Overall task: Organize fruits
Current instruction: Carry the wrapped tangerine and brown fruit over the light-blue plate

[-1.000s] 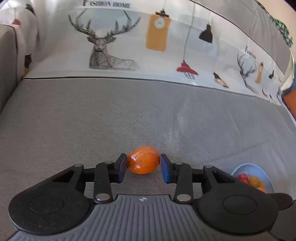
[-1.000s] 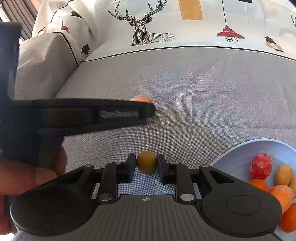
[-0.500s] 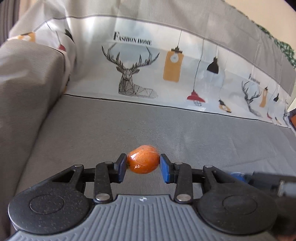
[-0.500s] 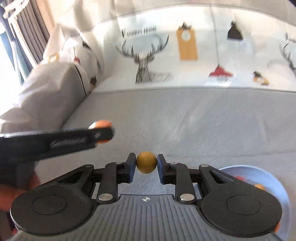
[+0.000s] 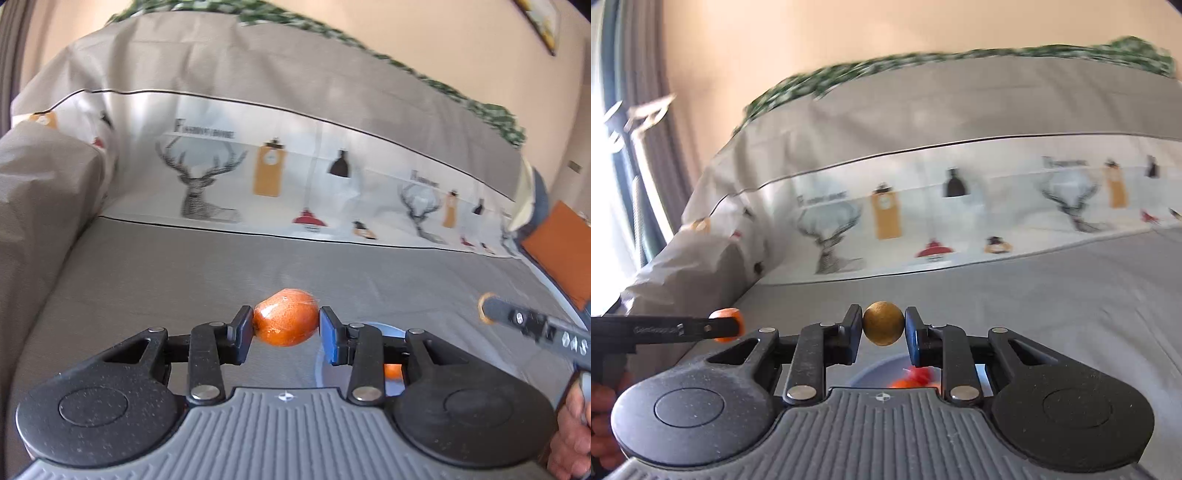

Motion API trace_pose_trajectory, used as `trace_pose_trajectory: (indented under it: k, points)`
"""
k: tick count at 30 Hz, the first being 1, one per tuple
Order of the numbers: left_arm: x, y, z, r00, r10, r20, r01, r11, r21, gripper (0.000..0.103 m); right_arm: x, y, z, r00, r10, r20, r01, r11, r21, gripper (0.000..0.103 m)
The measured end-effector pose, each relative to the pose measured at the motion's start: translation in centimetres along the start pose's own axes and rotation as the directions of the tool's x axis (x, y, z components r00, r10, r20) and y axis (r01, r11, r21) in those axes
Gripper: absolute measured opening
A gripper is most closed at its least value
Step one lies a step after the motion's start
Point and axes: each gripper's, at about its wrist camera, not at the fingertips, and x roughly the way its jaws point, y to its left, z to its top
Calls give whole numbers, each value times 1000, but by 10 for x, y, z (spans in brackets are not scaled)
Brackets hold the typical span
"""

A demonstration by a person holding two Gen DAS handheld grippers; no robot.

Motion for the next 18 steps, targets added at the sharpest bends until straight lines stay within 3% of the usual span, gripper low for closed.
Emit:
trace_pose_trajectory:
  k: [4,11,18]
  points:
    - [1,-18,-26,999,-45,-8,46,999,11,42,-8,-19,-4,998,-55,28,55,998,-4,26]
    - [19,-44,-39,996,-71,-49,76,992,103,42,7,-32,-13,995,-89,-42,87,995,-54,26]
    - [44,-52,-49,991,-84,-101,99,983,154,42,24,-20,-21,988,-121,-92,107,984,-139,26]
